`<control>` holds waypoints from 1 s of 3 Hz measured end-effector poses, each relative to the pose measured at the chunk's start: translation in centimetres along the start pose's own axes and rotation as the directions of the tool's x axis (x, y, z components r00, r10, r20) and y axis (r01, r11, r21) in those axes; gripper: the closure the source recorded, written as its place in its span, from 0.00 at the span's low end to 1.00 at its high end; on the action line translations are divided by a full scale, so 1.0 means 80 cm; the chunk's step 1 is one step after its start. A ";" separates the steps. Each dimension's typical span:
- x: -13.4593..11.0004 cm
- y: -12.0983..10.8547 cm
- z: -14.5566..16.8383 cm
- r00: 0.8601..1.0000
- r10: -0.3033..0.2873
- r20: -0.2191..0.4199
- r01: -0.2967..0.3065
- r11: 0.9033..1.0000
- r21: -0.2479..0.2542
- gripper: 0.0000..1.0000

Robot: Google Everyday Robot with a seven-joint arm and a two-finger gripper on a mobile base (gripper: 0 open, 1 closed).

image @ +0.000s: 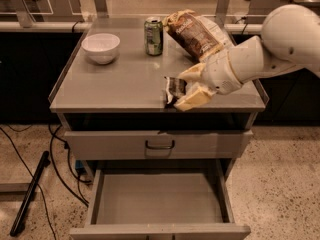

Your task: Pick rxbar chocolate from middle drawer and place on counter

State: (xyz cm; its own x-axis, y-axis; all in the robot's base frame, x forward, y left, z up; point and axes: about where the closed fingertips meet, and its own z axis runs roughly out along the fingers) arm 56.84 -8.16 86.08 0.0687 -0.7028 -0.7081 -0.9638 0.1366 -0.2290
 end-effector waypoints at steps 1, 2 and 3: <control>-0.004 -0.018 0.034 1.000 0.025 0.001 -0.025 1.000 -0.010 1.00; -0.003 -0.041 0.066 0.998 0.053 -0.020 -0.053 0.999 -0.011 1.00; -0.004 -0.049 0.072 0.998 0.055 -0.024 -0.055 0.998 -0.007 1.00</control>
Offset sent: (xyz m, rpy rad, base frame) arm 0.0492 0.0346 -0.0294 -0.0019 0.0572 -0.0412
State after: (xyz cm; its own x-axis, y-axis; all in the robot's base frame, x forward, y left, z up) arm 62.10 -4.42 83.36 0.0093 -0.7109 -0.7033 -0.9678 0.1706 -0.1852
